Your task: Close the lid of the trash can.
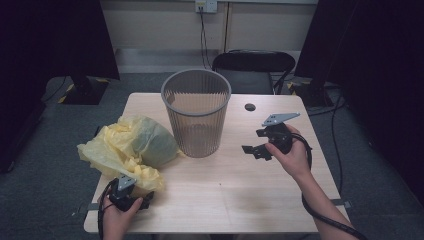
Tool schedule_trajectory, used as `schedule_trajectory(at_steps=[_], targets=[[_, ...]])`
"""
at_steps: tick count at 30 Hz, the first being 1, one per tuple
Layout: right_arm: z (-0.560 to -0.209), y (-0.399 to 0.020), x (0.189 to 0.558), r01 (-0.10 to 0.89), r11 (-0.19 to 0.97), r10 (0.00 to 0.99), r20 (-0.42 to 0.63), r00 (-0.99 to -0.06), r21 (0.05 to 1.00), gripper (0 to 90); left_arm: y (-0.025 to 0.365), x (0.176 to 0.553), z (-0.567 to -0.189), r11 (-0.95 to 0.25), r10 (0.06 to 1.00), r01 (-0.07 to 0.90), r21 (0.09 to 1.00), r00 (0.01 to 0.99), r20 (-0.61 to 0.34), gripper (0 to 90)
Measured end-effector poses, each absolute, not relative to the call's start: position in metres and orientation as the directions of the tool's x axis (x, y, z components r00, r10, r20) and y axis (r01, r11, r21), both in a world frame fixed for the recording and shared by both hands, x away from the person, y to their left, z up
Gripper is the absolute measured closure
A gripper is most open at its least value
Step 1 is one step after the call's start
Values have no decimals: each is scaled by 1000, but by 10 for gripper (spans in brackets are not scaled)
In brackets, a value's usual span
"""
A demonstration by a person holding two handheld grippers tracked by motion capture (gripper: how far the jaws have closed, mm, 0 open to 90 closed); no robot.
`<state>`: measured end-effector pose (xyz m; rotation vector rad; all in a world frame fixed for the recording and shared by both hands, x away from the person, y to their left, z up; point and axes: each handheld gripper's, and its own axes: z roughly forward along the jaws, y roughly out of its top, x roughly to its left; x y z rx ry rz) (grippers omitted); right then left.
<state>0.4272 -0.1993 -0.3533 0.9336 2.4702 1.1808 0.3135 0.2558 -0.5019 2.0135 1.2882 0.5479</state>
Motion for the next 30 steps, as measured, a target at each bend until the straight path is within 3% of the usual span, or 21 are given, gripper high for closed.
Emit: schedule_trajectory(at_steps=[30], targets=[[-382,-221,414,447,470,647,47,-761,761,154,256,313,-502,-283,906,622,730,423,-9,92]])
